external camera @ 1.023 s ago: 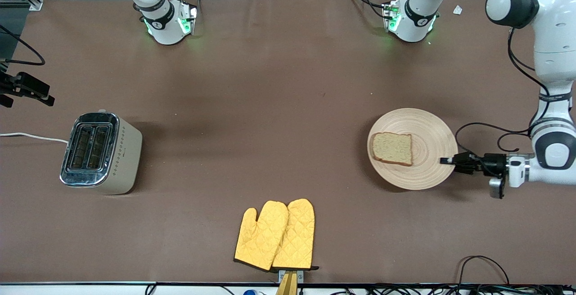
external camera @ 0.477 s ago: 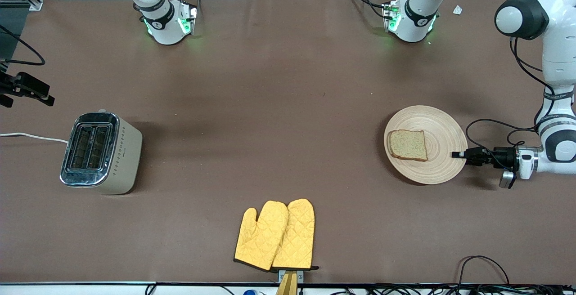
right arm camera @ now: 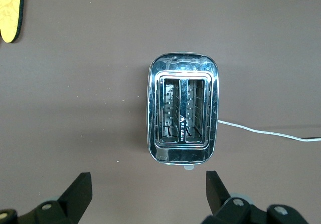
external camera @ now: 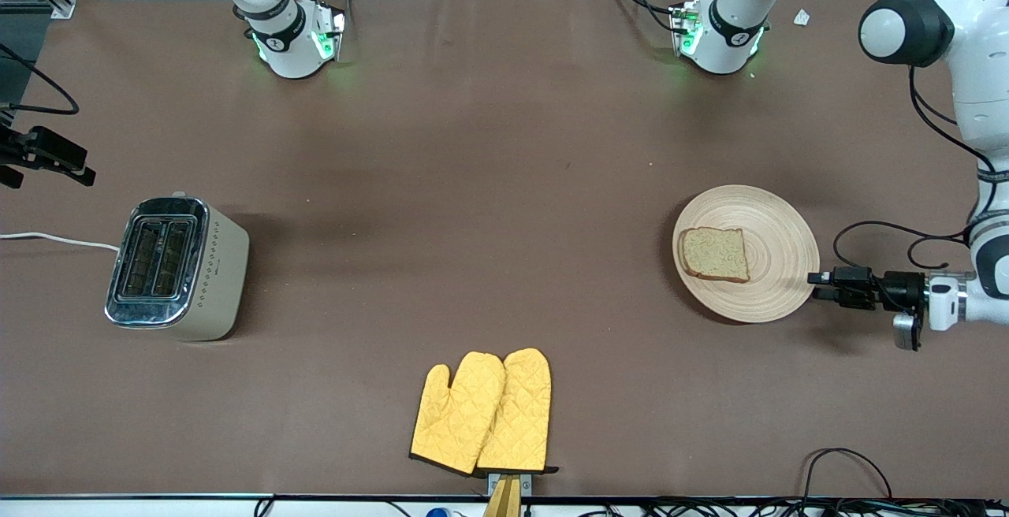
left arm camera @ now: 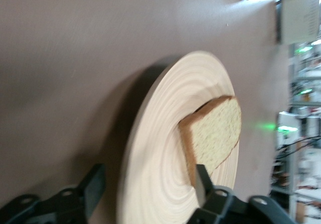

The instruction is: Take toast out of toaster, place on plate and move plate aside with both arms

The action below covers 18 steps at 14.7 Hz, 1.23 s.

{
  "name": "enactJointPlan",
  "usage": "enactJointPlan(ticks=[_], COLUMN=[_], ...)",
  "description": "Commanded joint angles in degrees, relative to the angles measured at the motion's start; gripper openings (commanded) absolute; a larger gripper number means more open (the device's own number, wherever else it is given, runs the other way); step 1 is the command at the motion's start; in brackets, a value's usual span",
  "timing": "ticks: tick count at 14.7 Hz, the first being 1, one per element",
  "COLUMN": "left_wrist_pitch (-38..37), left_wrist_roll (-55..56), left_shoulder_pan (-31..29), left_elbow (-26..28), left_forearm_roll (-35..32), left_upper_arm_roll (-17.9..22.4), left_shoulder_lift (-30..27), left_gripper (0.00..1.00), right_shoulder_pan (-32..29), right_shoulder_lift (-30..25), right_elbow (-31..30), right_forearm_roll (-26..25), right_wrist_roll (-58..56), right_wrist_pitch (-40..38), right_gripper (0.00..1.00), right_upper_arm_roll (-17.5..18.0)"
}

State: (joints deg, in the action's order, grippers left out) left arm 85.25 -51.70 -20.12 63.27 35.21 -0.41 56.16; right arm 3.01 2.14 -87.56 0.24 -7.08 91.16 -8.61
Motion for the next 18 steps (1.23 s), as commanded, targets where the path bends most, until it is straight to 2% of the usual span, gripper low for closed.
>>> enactJointPlan(ticks=[1, 3, 8, 11, 14, 16, 18], left_wrist_pitch=[-1.0, -0.9, -0.3, -3.1, -8.9, -6.3, -1.2], left_wrist_roll=[6.8, 15.3, 34.7, 39.1, 47.1, 47.7, 49.3], left_shoulder_pan=[7.9, 13.9, 25.7, 28.2, 27.9, 27.9, 27.9], left_elbow=[-3.8, -5.8, -5.5, -4.8, -1.6, 3.2, 12.2], left_forearm_roll=[-7.8, -13.6, -26.7, -32.2, -32.6, -34.0, -34.2], left_upper_arm_roll=[1.6, 1.8, 2.1, 1.6, 1.6, 1.7, 1.6], left_shoulder_lift=[-7.1, -12.2, -24.7, -33.5, -40.7, -44.4, -49.7], left_gripper=[1.0, 1.0, 1.0, 1.0, 1.0, 1.0, 1.0], right_shoulder_pan=[-0.3, -0.5, -0.3, -0.4, -0.3, -0.3, -0.3], right_shoulder_lift=[0.2, 0.8, 0.8, 0.8, 0.8, 0.8, 0.8], right_elbow=[0.7, 0.9, 0.9, 0.9, 0.9, 0.9, 0.9], right_forearm_roll=[-0.2, -0.1, -0.1, -0.1, -0.1, -0.1, -0.1], right_wrist_roll=[0.0, 0.1, 0.3, 0.2, 0.3, 0.3, 0.3], right_wrist_pitch=[-0.5, -0.4, -0.4, -0.3, -0.3, -0.3, -0.2], right_gripper=[1.0, 1.0, 1.0, 1.0, 1.0, 1.0, 1.0], right_upper_arm_roll=[0.3, 0.2, 0.2, 0.2, 0.2, 0.2, 0.2])
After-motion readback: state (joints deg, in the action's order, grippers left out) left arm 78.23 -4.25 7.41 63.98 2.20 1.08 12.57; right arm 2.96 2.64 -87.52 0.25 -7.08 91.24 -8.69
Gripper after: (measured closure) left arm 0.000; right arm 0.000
